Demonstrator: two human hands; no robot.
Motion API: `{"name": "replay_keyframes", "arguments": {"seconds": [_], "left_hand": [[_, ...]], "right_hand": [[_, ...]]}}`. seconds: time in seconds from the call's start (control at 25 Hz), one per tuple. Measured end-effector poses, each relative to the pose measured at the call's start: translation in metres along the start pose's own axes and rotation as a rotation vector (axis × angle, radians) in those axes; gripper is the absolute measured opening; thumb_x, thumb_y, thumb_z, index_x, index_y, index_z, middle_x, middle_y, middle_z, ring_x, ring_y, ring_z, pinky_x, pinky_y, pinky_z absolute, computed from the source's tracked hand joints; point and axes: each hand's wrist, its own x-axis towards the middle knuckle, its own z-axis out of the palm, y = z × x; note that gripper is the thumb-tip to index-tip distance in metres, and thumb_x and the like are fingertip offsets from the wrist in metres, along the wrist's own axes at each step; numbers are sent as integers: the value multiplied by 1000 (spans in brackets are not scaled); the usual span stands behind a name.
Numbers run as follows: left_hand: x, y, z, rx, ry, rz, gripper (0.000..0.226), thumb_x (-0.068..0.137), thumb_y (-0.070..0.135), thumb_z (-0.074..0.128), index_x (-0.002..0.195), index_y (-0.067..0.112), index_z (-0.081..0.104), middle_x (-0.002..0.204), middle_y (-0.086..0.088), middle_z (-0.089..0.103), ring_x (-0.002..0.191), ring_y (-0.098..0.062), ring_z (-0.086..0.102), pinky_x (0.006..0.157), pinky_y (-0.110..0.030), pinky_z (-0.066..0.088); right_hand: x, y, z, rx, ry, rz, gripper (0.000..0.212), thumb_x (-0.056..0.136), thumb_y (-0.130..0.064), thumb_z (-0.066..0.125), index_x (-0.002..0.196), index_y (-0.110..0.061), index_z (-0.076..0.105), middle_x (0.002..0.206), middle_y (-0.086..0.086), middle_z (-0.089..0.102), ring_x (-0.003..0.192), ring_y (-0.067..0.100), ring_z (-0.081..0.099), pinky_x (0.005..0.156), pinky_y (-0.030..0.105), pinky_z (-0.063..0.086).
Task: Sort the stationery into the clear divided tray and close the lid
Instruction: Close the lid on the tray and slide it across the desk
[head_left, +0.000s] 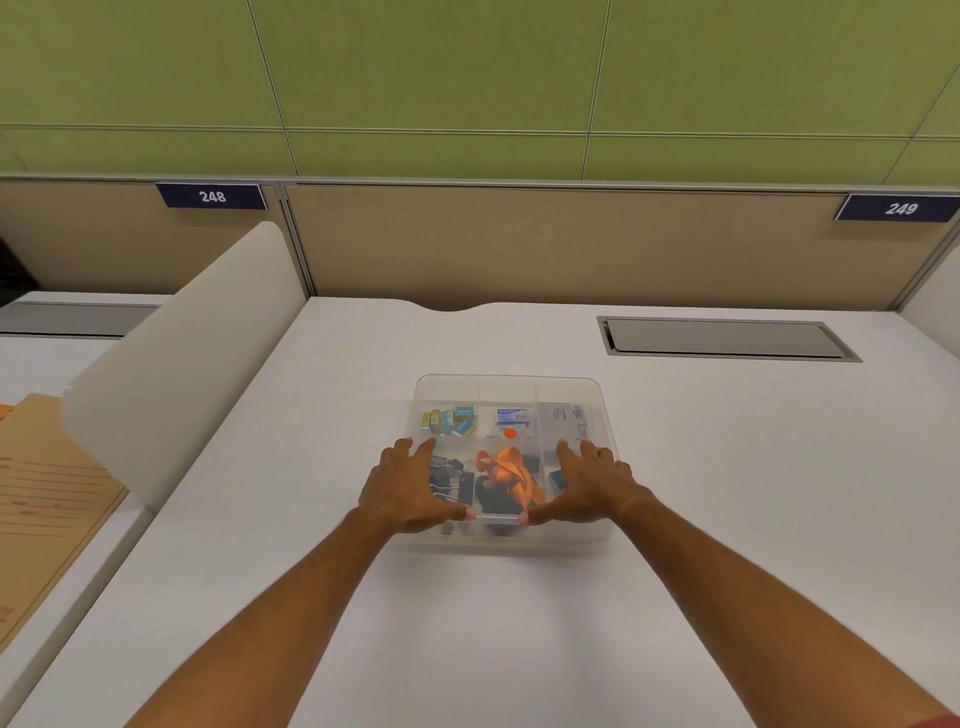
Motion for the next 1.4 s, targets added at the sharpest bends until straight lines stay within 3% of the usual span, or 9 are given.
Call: {"name": "replay_keyframes", "arguments": {"seconds": [0.2, 0.36, 0.56, 0.68, 0.76, 0.88, 1.0, 1.16, 1.4], "left_hand": [[15, -17, -9, -26, 15, 31, 108, 64, 80, 47, 151, 23, 18, 160, -5, 20, 145, -29, 24, 113, -48, 28], [27, -26, -14, -63, 42, 113, 90, 71, 77, 46, 145, 27, 32, 149, 0, 43, 131, -24, 46, 106, -45, 40], [35, -27, -13, 79, 116, 142, 90, 70, 80, 33, 141, 25, 39, 138, 0, 54, 122, -20, 53, 101, -41, 43], [47, -26, -13, 141, 152, 129, 88, 68, 81, 31, 137, 28, 41, 128, 2, 57, 112, -17, 54, 98, -38, 44], [53, -24, -13, 119, 163, 127, 88, 67, 80, 33, 139, 30, 38, 135, 0, 51, 119, -18, 48, 103, -40, 40], [62, -19, -12, 100, 117, 154, 97, 66, 78, 35, 148, 28, 24, 157, -2, 25, 143, -25, 25, 117, -44, 21], [83, -7, -14, 109, 41, 161, 106, 65, 80, 32, 152, 25, 9, 163, -2, 3, 149, -25, 4, 120, -44, 7], [118, 12, -16, 107, 7, 220, 106, 68, 80, 36, 153, 25, 4, 163, 0, -3, 150, -25, 0, 119, -47, 4], [151, 19, -20, 192, -104, 247, 114, 61, 80, 34, 153, 21, 2, 163, -3, 0, 150, -25, 1, 119, -47, 8]], "right_hand": [[13, 18, -12, 90, 104, 89, 111, 63, -83, 55, 148, -22, 19, 154, 13, 26, 137, 34, 31, 108, 53, 33], [22, 27, -15, 205, 146, 91, 110, 55, -89, 50, 142, -25, 29, 136, 11, 49, 120, 28, 52, 95, 47, 51], [26, 29, -17, 51, 216, 122, 87, 73, -77, 50, 137, -19, 34, 122, 5, 60, 100, 24, 63, 78, 35, 56], [30, 19, -21, -30, 216, 202, 93, 71, -82, 44, 137, -16, 33, 128, 10, 54, 112, 27, 57, 90, 43, 51], [36, 11, -19, -32, 237, 235, 97, 70, -85, 40, 140, -18, 30, 136, 12, 46, 123, 30, 48, 99, 49, 43], [50, 0, -15, -19, 274, 153, 103, 71, -86, 36, 148, -19, 19, 153, 11, 28, 138, 33, 32, 108, 52, 32], [74, -12, -17, 28, 253, 36, 105, 72, -85, 32, 150, -18, 12, 160, 10, 12, 146, 33, 16, 115, 52, 21], [107, -30, -25, 18, 200, -77, 110, 63, -83, 23, 152, -20, 7, 162, 7, 2, 148, 31, 6, 118, 50, 12], [143, -26, -36, -69, 105, -178, 106, 74, -81, 38, 152, -19, 2, 162, 7, -2, 149, 30, 1, 119, 51, 9]]}}
